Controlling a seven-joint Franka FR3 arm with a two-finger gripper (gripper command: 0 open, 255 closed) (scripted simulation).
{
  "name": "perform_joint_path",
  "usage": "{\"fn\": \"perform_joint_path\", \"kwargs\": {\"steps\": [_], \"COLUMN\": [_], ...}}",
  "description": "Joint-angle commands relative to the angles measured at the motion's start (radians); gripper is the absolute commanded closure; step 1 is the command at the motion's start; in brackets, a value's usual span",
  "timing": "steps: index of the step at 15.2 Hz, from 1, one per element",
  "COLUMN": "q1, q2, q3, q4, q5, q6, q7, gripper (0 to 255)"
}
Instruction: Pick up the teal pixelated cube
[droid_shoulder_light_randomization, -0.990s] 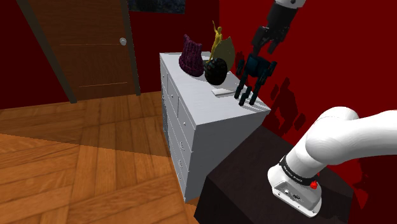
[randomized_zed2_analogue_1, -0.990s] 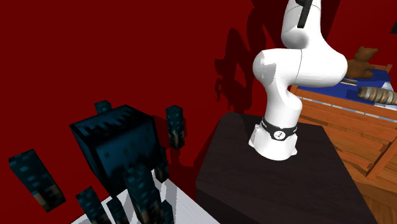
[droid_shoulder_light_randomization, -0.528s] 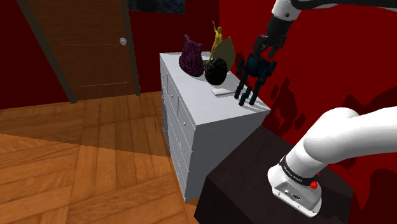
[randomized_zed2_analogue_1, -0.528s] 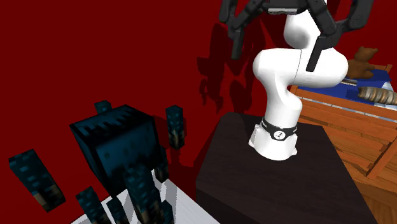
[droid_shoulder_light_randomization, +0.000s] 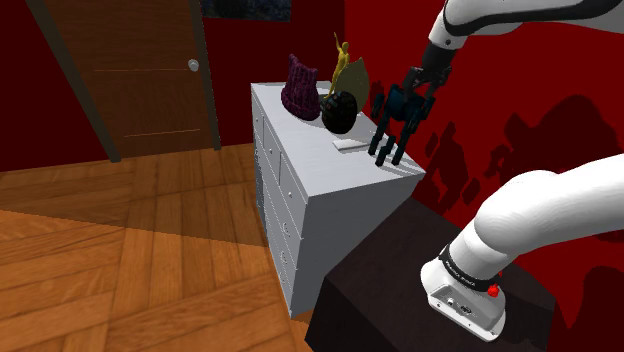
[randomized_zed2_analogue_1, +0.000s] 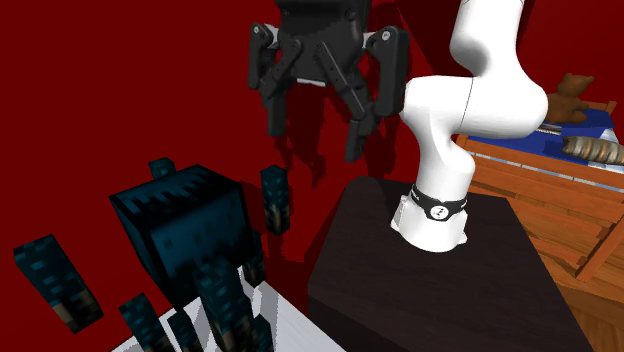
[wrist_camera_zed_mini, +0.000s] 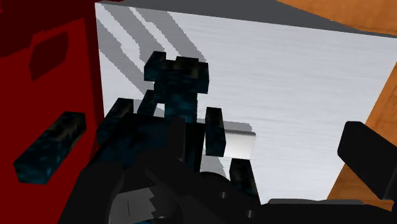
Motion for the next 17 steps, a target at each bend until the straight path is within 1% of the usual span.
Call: {"fn": "perform_joint_path", "kwargs": {"steps": [1, 4, 11, 13, 14, 17], "q1": [-0.013, -0.026, -0.028, -0.028, -0.029, -0.029], "q2": [0.044, 0.116, 0.142, 0.145, 0.142, 0.142], "q3": [-0.037, -0.092, -0.107, -0.108, -0.108, -0.109], "q4": [0.003, 0.023, -0.051, -0.057, -0.059, -0.058], "q5": [-0.006, -0.006, -0.012, -0.012, -0.013, -0.013], "q6": [0.043, 0.096, 0.196, 0.205, 0.204, 0.203], "q7": [-0.022, -0.058, -0.058, -0.059, -0.059, -0.059], "gripper": [0, 0, 0, 0, 255, 255]}}
